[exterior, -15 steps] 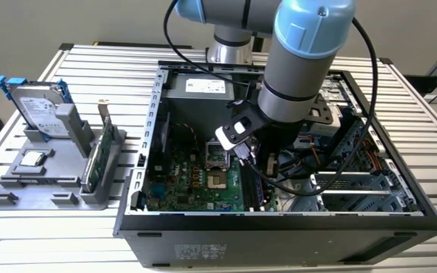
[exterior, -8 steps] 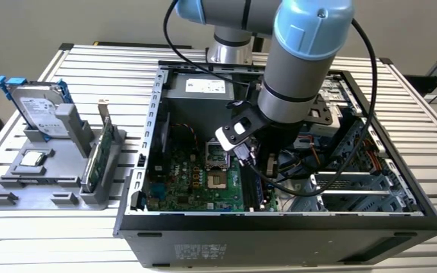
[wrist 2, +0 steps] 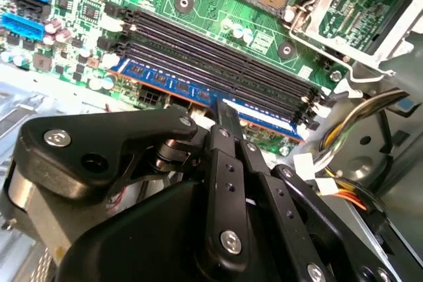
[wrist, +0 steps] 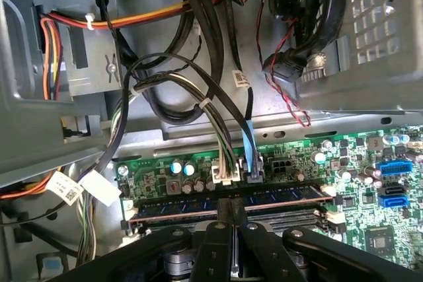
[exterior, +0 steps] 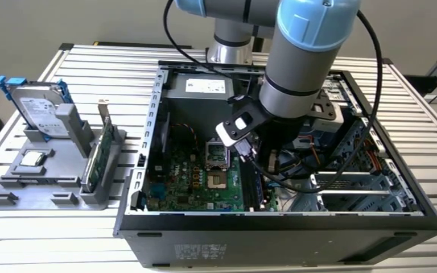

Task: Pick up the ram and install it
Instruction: 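Press down the ram until it locks into place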

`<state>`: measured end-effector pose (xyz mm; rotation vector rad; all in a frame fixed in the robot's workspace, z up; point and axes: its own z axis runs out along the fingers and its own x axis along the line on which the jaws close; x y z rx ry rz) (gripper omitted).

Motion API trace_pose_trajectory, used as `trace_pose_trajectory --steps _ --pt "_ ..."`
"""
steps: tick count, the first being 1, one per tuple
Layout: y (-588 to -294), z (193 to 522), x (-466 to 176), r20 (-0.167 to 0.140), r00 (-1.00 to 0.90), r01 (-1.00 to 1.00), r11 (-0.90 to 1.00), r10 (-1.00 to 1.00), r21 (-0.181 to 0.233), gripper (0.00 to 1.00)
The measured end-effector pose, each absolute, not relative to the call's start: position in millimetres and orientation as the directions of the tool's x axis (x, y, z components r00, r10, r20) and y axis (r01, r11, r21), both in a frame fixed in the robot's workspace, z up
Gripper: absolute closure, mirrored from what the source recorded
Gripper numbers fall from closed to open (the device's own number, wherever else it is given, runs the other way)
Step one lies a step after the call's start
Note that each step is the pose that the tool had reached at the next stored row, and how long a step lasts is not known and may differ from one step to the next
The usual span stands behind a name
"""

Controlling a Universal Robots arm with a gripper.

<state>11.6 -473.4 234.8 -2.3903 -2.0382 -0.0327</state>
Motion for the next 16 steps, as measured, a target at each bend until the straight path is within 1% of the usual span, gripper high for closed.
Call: trace_pose_trajectory --steps 16 --pt "-473 263 12 0.016 0.158 0.987 -0.158 0.987 0.013 1.0"
